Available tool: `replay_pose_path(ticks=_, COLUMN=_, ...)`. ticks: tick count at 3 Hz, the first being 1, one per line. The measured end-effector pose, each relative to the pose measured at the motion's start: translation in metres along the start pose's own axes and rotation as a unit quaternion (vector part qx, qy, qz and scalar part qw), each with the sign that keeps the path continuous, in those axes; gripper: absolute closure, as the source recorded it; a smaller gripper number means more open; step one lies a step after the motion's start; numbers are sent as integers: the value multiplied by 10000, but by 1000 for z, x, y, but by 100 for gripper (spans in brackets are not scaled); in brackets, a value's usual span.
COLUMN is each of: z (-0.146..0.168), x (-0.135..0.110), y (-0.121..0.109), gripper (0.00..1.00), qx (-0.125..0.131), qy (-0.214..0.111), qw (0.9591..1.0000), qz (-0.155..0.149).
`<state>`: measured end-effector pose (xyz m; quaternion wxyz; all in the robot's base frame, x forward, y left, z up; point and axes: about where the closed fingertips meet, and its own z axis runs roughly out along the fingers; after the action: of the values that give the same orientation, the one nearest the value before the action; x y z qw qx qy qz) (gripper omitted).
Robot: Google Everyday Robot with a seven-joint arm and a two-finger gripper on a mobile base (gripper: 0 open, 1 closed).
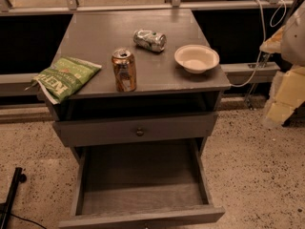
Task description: Place orange can into middle drawer
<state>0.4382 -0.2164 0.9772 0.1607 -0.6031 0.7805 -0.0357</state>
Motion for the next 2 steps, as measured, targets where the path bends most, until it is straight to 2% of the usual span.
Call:
replay_pose_path(ticks=1, z=0, x=0, y=0, gripper=0, qx=0, qy=-2, qw=10000, qz=-1)
replay_pose_path(ticks=2, z=14, x=-38, y=-38, gripper=0, qx=44, qy=-589, qw=9979, qz=-267)
